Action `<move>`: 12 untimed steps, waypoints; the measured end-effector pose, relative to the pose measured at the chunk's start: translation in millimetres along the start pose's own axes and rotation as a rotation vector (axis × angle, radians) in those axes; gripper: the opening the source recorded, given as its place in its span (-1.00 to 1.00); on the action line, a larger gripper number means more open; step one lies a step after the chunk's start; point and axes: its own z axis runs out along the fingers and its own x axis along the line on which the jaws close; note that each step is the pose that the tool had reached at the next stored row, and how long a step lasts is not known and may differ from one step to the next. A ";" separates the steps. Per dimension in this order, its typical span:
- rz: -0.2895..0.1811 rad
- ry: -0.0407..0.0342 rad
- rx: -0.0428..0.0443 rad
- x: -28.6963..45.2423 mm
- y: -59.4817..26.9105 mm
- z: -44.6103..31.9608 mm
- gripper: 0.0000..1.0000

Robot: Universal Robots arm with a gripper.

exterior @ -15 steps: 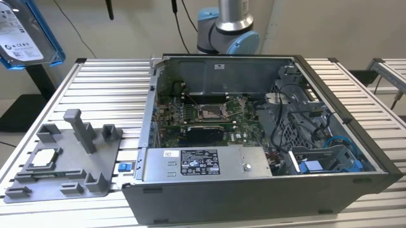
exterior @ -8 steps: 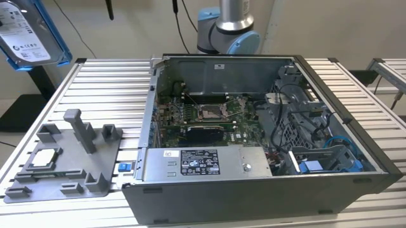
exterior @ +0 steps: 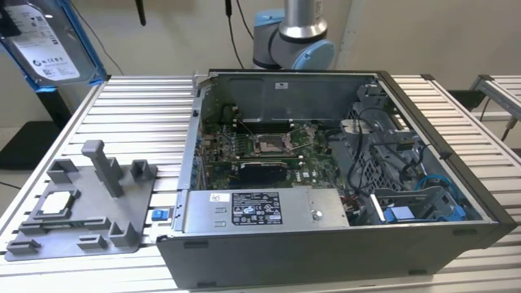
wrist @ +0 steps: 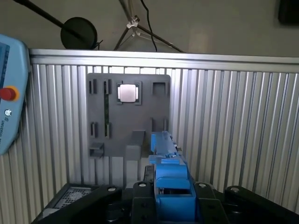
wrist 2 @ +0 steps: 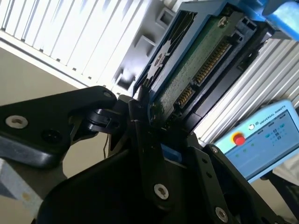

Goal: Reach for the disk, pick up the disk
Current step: 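Pick up the disk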

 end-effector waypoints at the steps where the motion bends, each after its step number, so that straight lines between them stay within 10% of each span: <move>1: 0.000 0.0000 -0.0001 0.1 -4.4 0.8 -1.00; 12: 0.000 -0.0001 -0.0066 1.0 -50.6 12.5 -1.00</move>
